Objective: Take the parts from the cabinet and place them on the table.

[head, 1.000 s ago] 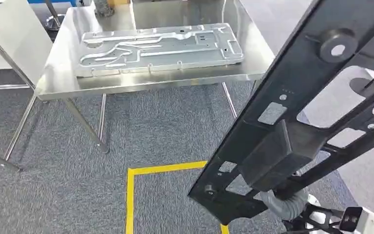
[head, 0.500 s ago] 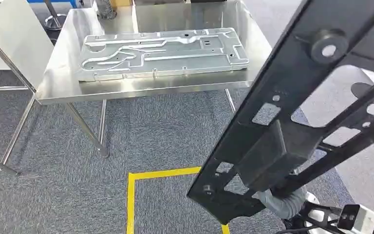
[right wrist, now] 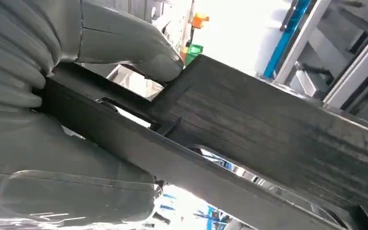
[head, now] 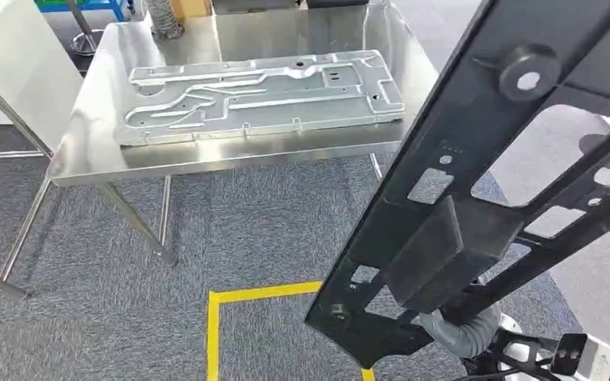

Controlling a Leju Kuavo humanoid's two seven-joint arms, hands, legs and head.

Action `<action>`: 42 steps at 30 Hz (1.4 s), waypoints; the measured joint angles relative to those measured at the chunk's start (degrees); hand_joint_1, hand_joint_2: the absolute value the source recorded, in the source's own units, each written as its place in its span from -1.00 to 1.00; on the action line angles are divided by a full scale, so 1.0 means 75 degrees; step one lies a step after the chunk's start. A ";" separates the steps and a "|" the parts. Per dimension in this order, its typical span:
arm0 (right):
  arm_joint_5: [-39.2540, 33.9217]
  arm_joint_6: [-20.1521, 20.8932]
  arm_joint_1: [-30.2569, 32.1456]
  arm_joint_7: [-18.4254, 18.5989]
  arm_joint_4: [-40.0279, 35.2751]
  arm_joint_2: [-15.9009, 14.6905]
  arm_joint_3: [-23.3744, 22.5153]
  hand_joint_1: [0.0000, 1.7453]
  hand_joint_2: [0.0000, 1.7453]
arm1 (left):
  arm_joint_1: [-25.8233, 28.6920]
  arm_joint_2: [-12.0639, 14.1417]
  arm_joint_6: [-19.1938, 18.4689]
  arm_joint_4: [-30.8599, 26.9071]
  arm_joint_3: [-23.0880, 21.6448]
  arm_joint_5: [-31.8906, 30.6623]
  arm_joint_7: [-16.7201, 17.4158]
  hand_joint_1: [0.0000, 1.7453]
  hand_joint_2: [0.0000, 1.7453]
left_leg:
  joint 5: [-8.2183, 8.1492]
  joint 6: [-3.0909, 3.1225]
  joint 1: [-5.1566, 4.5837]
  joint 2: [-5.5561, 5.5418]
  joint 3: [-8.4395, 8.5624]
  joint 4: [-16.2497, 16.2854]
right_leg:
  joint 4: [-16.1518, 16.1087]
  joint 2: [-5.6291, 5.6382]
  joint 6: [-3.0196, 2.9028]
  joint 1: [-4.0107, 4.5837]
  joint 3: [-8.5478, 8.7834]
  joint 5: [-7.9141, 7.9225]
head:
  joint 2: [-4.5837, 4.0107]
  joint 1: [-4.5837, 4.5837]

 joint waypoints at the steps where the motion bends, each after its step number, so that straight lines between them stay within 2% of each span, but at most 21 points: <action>1: 0.0000 0.0000 -0.0012 0.0003 -0.0006 0.0000 0.0003 1.00 1.00 | -0.0001 0.0000 0.0000 0.0000 0.0000 0.0000 0.0000 -1.00 1.00 | -0.0196 -0.0039 0.0006 0.0003 -0.0201 0.0388 | -0.0005 -0.0027 -0.0059 -0.0005 0.0046 -0.0039 | 0.0000 0.0000; 3: 0.0053 -0.0012 -0.0030 0.0023 -0.0006 0.0000 0.0006 1.00 1.00 | 0.0009 0.0000 -0.0009 0.0000 0.0003 0.0020 -0.0006 -1.00 1.00 | -0.0706 -0.0085 0.0035 0.0003 -0.0922 0.1657 | -0.0004 -0.0043 -0.0101 0.0011 0.0123 -0.0115 | 0.0000 0.0000; 4: 0.0099 -0.0041 -0.0037 0.0038 -0.0003 0.0000 0.0006 1.00 1.00 | -0.0001 0.0000 -0.0020 0.0000 0.0006 0.0038 -0.0035 -1.00 1.00 | -0.0806 -0.0099 0.0042 0.0004 -0.1244 0.2148 | -0.0002 -0.0045 -0.0102 0.0018 0.0162 -0.0157 | 0.0000 0.0000; 5: 0.0140 -0.0084 -0.0061 0.0084 -0.0003 0.0000 0.0006 1.00 1.00 | -0.0032 0.0000 -0.0023 0.0000 0.0006 0.0038 -0.0029 -1.00 1.00 | -0.0692 -0.0102 0.0049 0.0005 -0.1396 0.2273 | -0.0002 -0.0044 -0.0101 0.0019 0.0217 -0.0197 | 0.0000 0.0000; 7: 0.0189 -0.0163 -0.0134 0.0160 -0.0003 0.0000 0.0009 1.00 1.00 | -0.0026 0.0003 -0.0020 0.0000 0.0006 0.0032 -0.0017 -1.00 1.00 | 0.0007 -0.0074 0.0054 0.0005 -0.1190 0.1530 | -0.0003 -0.0025 -0.0093 0.0019 0.0374 -0.0294 | 0.0000 0.0000; 9: 0.0207 -0.0216 -0.0186 0.0183 -0.0006 0.0000 0.0009 1.00 1.00 | 0.0021 0.0008 -0.0018 0.0000 0.0006 0.0029 -0.0009 -1.00 1.00 | 0.0806 0.0031 0.0044 0.0005 -0.0675 0.0096 | -0.0013 -0.0009 -0.0045 0.0015 0.0523 -0.0417 | 0.0000 0.0000; 13: 0.0245 -0.0259 -0.0261 0.0242 -0.0012 0.0000 0.0012 1.00 1.00 | 0.0033 0.0009 -0.0020 0.0000 0.0012 0.0029 -0.0015 -1.00 1.00 | 0.0637 0.0175 -0.0046 -0.0019 -0.0638 -0.0015 | -0.0062 0.0009 0.0137 0.0014 0.0531 -0.0462 | 0.0000 0.0000; 15: 0.0286 -0.0289 -0.0335 0.0306 -0.0032 0.0020 0.0015 1.00 1.00 | 0.0042 -0.0003 -0.0020 0.0000 0.0012 0.0009 -0.0020 -1.00 1.00 | 0.0698 0.0258 0.0052 -0.0019 -0.0484 -0.0208 | -0.0018 0.0005 0.0211 0.0009 0.0601 -0.0531 | 0.0000 0.0000; 16: 0.0288 -0.0306 -0.0402 0.0338 -0.0029 0.0023 0.0015 1.00 1.00 | 0.0037 -0.0003 -0.0020 0.0000 0.0012 -0.0012 -0.0029 -1.00 1.00 | 0.0677 0.0294 0.0060 -0.0018 -0.0434 -0.0236 | 0.0336 -0.0005 0.0233 0.0021 0.0436 -0.0695 | 0.0000 0.0003; 19: 0.0289 -0.0379 -0.0515 0.0437 0.0008 0.0029 0.0015 1.00 1.00 | 0.0030 -0.0006 -0.0032 0.0000 0.0012 -0.0023 -0.0038 -1.00 1.00 | 0.0589 0.0337 0.0050 -0.0009 -0.0355 -0.0234 | 0.2127 -0.0007 0.0302 -0.0004 -0.0641 -0.1319 | 0.0000 0.0003; 20: 0.0280 -0.0405 -0.0526 0.0437 0.0041 0.0029 0.0012 1.00 1.00 | 0.0038 -0.0003 -0.0032 0.0000 0.0012 -0.0026 -0.0050 -1.00 1.00 | 0.0545 0.0334 0.0050 -0.0018 -0.0309 -0.0229 | 0.2424 -0.0008 0.0312 -0.0007 -0.0907 -0.1276 | 0.0000 0.0003; 21: 0.0265 -0.0405 -0.0565 0.0437 0.0070 0.0029 0.0012 1.00 1.00 | 0.0051 -0.0006 -0.0032 0.0000 0.0012 -0.0026 -0.0052 -1.00 1.00 | 0.0496 0.0325 0.0051 -0.0027 -0.0242 -0.0229 | 0.2266 -0.0008 0.0319 -0.0016 -0.0947 -0.1005 | 0.0000 0.0003; 24: 0.0181 -0.0402 -0.0776 0.0434 0.0166 0.0029 -0.0015 1.00 1.00 | 0.0054 -0.0009 -0.0032 0.0000 0.0012 -0.0052 -0.0079 -1.00 1.00 | 0.0308 0.0257 0.0052 -0.0034 0.0032 -0.0228 | 0.0330 -0.0038 0.0280 -0.0043 -0.0228 0.0279 | 0.0000 0.0003; 28: 0.0105 -0.0385 -0.0918 0.0434 0.0318 0.0035 -0.0070 1.00 1.00 | 0.0034 -0.0009 -0.0032 0.0000 0.0012 -0.0085 -0.0096 -1.00 1.00 | 0.0174 0.0085 0.0025 -0.0029 0.0050 -0.0275 | 0.0064 -0.0020 0.0084 0.0056 -0.0126 0.0090 | 0.0000 0.0000; 31: 0.0052 -0.0393 -0.0996 0.0422 0.0385 0.0035 -0.0090 1.00 1.00 | 0.0004 -0.0006 -0.0047 0.0000 0.0009 -0.0120 -0.0099 -1.00 1.00 | -0.0029 -0.0044 0.0024 -0.0010 0.0008 0.0051 | -0.0053 -0.0010 -0.0053 -0.0031 0.0033 0.0045 | 0.0000 0.0000; 34: 0.0003 -0.0437 -0.0941 0.0396 0.0440 0.0032 -0.0090 1.00 1.00 | 0.0011 -0.0012 -0.0079 0.0000 0.0012 -0.0137 -0.0128 -1.00 1.00 | -0.0764 -0.0099 0.0065 -0.0011 -0.1093 0.1949 | -0.0051 -0.0044 -0.0117 -0.0006 0.0148 -0.0085 | 0.0000 0.0000; 35: -0.0006 -0.0455 -0.0895 0.0379 0.0457 0.0032 -0.0090 1.00 1.00 | -0.0010 -0.0012 -0.0087 0.0000 0.0012 -0.0137 -0.0152 -1.00 1.00 | -0.0779 -0.0104 0.0065 -0.0010 -0.1374 0.2325 | -0.0051 -0.0044 -0.0113 -0.0001 0.0197 -0.0128 | 0.0000 0.0000; 37: -0.0006 -0.0466 -0.0825 0.0347 0.0489 0.0032 -0.0090 1.00 1.00 | -0.0040 -0.0012 -0.0087 0.0000 0.0009 -0.0166 -0.0143 -1.00 1.00 | -0.0133 -0.0077 0.0065 -0.0009 -0.1358 0.1866 | -0.0051 -0.0029 -0.0109 0.0006 0.0369 -0.0248 | 0.0000 0.0000; 39: -0.0015 -0.0484 -0.0792 0.0286 0.0498 0.0035 -0.0090 1.00 1.00 | -0.0015 -0.0012 -0.0084 0.0000 0.0012 -0.0166 -0.0140 -1.00 1.00 | 0.0823 0.0022 0.0056 -0.0011 -0.0881 0.0483 | -0.0051 -0.0002 -0.0084 0.0022 0.0586 -0.0385 | 0.0000 0.0000; 40: -0.0015 -0.0504 -0.0780 0.0259 0.0510 0.0035 -0.0090 1.00 1.00 | 0.0026 -0.0006 -0.0082 0.0000 0.0012 -0.0178 -0.0137 -1.00 1.00 | 0.0921 0.0090 0.0034 -0.0022 -0.0740 0.0164 | -0.0064 0.0007 -0.0058 0.0014 0.0605 -0.0442 | 0.0000 0.0003; 42: -0.0006 -0.0554 -0.0755 0.0265 0.0551 0.0035 -0.0093 1.00 1.00 | 0.0012 0.0003 -0.0073 0.0000 0.0009 -0.0184 -0.0128 -1.00 1.00 | 0.0760 0.0108 -0.0012 0.0001 -0.0690 -0.0013 | -0.0038 0.0046 0.0041 0.0036 0.0574 -0.0478 | 0.0000 0.0000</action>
